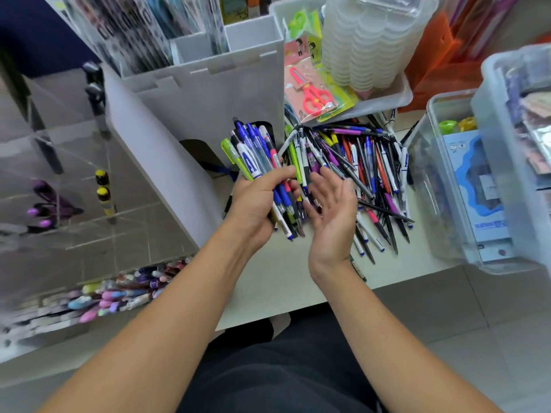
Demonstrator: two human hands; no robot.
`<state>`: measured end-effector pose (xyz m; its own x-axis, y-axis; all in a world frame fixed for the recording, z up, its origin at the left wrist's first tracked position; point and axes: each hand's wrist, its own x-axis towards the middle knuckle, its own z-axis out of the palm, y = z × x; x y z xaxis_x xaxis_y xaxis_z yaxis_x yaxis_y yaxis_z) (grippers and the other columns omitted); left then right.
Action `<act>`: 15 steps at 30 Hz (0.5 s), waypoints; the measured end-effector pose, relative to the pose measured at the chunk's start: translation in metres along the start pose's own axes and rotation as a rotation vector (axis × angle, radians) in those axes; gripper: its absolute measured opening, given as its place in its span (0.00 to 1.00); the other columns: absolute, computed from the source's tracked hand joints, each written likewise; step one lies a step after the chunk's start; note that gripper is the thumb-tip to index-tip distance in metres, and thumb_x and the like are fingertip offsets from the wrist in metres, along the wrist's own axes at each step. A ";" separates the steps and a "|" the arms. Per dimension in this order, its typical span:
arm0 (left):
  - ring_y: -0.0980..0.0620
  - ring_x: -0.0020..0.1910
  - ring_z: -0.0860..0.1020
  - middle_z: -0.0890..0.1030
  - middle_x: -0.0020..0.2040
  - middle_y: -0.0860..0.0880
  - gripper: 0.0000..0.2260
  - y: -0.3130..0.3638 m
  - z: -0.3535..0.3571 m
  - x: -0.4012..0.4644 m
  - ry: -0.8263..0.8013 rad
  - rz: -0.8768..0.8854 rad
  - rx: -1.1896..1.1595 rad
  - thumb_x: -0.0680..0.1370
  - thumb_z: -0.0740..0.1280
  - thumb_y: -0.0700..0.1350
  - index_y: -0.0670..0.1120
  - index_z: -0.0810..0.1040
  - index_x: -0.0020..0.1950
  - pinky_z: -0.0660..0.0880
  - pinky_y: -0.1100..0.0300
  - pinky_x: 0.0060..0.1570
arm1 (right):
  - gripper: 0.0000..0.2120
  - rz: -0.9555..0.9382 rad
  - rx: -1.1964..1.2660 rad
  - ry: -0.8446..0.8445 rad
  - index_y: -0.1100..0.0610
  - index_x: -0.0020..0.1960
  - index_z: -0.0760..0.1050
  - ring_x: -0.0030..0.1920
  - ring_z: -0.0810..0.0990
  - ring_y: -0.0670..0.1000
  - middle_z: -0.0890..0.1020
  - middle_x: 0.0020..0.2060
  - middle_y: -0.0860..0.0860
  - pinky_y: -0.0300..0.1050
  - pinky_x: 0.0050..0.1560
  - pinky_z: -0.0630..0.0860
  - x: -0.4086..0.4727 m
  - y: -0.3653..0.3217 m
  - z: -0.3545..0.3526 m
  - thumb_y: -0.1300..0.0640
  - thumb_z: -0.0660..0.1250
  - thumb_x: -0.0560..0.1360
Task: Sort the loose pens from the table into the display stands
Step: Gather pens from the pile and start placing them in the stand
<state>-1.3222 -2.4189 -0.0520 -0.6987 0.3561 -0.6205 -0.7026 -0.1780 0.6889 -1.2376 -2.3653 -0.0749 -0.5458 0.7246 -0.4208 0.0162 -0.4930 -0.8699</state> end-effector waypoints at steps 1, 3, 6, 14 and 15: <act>0.53 0.29 0.78 0.79 0.30 0.47 0.05 0.001 -0.005 -0.001 -0.012 0.006 0.059 0.76 0.70 0.32 0.41 0.79 0.45 0.79 0.59 0.33 | 0.27 -0.120 -0.046 0.001 0.53 0.69 0.74 0.66 0.77 0.44 0.80 0.64 0.48 0.50 0.67 0.72 0.000 0.000 -0.002 0.38 0.52 0.79; 0.52 0.30 0.78 0.79 0.32 0.47 0.06 -0.001 -0.011 -0.009 -0.064 -0.048 0.149 0.76 0.70 0.31 0.41 0.78 0.46 0.80 0.59 0.34 | 0.27 -0.308 -0.134 -0.036 0.54 0.69 0.73 0.68 0.75 0.45 0.79 0.66 0.49 0.54 0.70 0.70 0.006 -0.002 -0.001 0.40 0.53 0.79; 0.50 0.31 0.77 0.78 0.35 0.44 0.07 -0.006 -0.016 -0.024 -0.207 -0.165 0.295 0.76 0.69 0.30 0.41 0.78 0.45 0.79 0.58 0.34 | 0.30 -0.367 -0.281 -0.205 0.57 0.71 0.73 0.69 0.75 0.45 0.78 0.66 0.50 0.54 0.73 0.69 0.025 -0.020 0.007 0.40 0.53 0.79; 0.49 0.30 0.77 0.79 0.34 0.44 0.13 0.019 -0.039 -0.039 -0.336 -0.286 0.559 0.73 0.72 0.29 0.40 0.75 0.52 0.77 0.58 0.30 | 0.37 -0.018 -0.630 -0.765 0.53 0.69 0.77 0.66 0.77 0.44 0.81 0.66 0.51 0.52 0.74 0.69 0.054 -0.054 0.010 0.33 0.41 0.81; 0.49 0.30 0.77 0.79 0.34 0.44 0.13 0.021 -0.040 -0.040 -0.330 -0.285 0.554 0.73 0.72 0.29 0.40 0.75 0.52 0.77 0.58 0.30 | 0.37 -0.025 -0.624 -0.767 0.55 0.70 0.76 0.66 0.78 0.45 0.81 0.65 0.52 0.51 0.74 0.69 0.051 -0.054 0.012 0.33 0.42 0.80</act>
<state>-1.3142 -2.4733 -0.0276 -0.3582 0.5945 -0.7199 -0.6189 0.4261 0.6598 -1.2761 -2.3078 -0.0463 -0.9434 0.1140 -0.3115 0.3157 0.0207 -0.9486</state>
